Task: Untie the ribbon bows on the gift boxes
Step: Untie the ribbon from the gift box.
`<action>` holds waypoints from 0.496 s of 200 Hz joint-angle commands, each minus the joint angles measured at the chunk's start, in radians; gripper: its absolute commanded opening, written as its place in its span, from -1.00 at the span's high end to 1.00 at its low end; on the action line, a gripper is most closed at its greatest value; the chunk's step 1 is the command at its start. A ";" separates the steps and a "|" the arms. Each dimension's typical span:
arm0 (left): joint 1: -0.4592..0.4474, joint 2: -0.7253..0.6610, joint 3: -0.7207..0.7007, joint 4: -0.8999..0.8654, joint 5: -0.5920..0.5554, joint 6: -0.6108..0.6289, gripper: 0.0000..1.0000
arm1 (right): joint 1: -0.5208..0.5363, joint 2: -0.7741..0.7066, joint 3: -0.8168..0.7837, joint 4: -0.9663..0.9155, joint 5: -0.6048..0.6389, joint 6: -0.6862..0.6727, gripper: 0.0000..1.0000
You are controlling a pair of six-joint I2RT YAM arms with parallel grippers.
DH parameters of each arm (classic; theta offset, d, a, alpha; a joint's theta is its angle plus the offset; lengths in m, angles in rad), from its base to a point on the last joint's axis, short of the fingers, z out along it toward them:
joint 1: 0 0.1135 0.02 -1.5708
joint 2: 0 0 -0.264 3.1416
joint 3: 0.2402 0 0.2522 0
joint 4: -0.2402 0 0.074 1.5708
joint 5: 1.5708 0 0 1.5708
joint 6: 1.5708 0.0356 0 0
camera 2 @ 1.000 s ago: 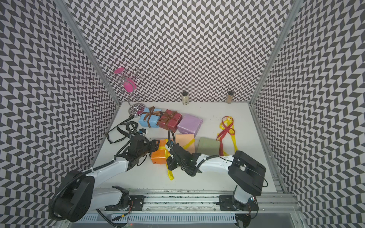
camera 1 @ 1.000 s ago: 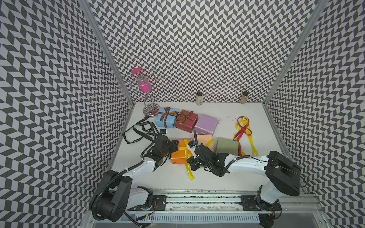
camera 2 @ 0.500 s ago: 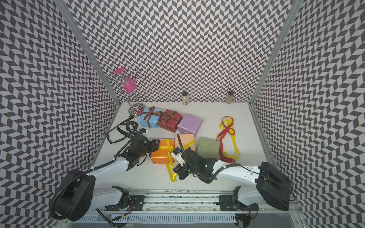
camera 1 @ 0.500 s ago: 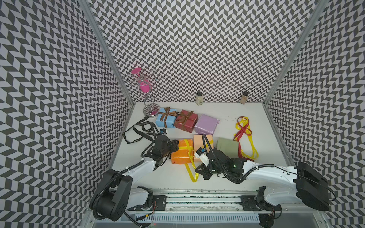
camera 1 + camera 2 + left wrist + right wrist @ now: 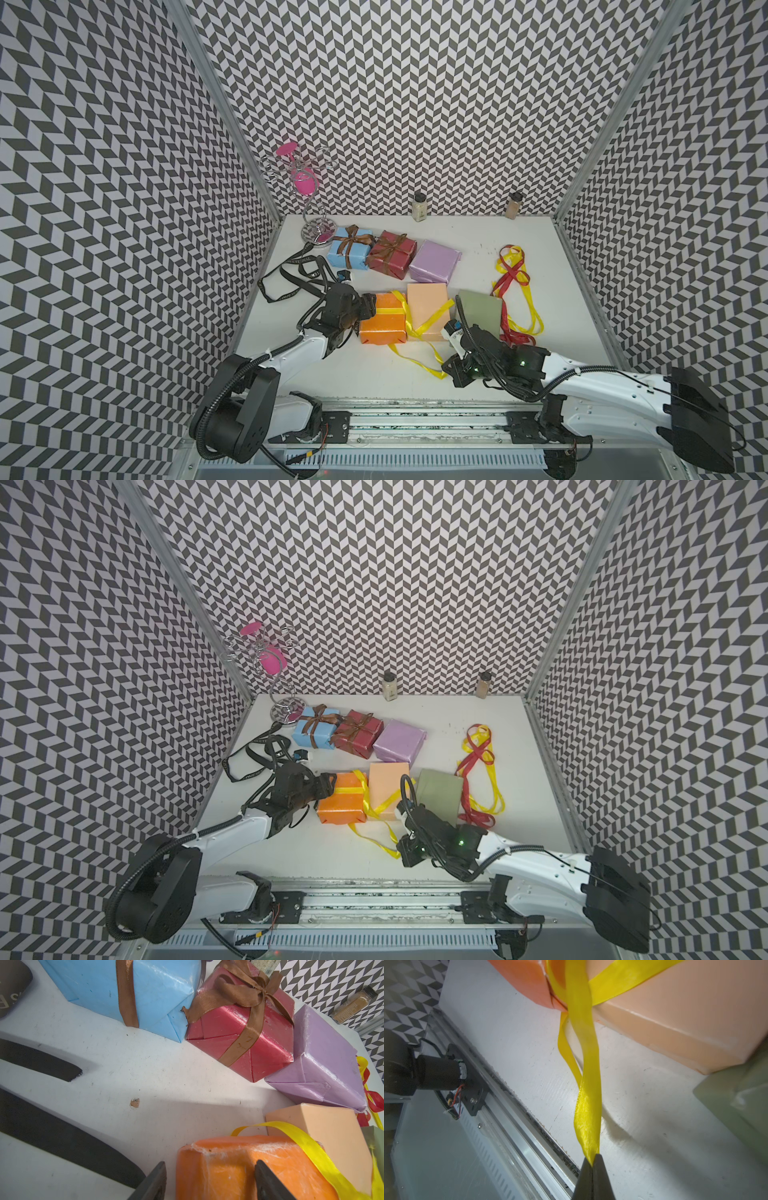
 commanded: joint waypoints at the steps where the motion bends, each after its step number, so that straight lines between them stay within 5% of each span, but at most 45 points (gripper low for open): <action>1: 0.004 0.014 0.005 -0.054 0.000 0.008 -0.34 | -0.015 -0.072 0.016 -0.075 0.165 0.059 0.95; 62: 0.004 0.012 0.005 -0.055 -0.001 0.007 -0.34 | -0.029 -0.344 0.033 -0.165 0.466 0.148 0.95; 99: 0.004 0.014 0.006 -0.055 0.003 0.007 -0.34 | -0.060 -0.341 0.051 -0.164 0.476 0.115 0.84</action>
